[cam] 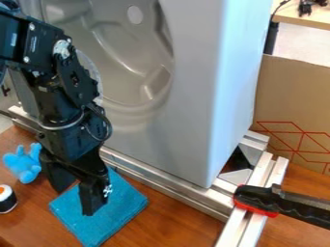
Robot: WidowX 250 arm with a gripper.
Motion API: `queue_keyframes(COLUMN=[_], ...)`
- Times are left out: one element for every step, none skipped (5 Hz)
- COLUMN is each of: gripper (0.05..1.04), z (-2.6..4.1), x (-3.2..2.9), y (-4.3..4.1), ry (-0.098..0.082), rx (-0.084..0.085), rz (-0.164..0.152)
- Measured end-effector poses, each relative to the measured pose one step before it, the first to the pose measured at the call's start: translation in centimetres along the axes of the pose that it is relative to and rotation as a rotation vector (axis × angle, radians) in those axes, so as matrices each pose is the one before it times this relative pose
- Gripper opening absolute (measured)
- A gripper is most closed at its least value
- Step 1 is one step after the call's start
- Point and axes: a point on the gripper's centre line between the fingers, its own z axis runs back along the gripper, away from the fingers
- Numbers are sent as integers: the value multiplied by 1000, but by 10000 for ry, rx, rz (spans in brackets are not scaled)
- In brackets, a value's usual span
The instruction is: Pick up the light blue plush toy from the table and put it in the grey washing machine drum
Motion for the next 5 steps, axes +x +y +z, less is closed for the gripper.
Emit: queue_keyframes(gripper=[1001, 1001, 1001, 1001, 1001], z=[-205, 844, 439, -1024, -1179], x=[-146, 1370, 916, 649, 477], y=[-31, 3252, 4292, 2681, 2478], ry=[120, -161, -132, 372, 396], rx=[-27, 92, 1181, 629, 337], rz=[-76, -533, 182, -60, 61])
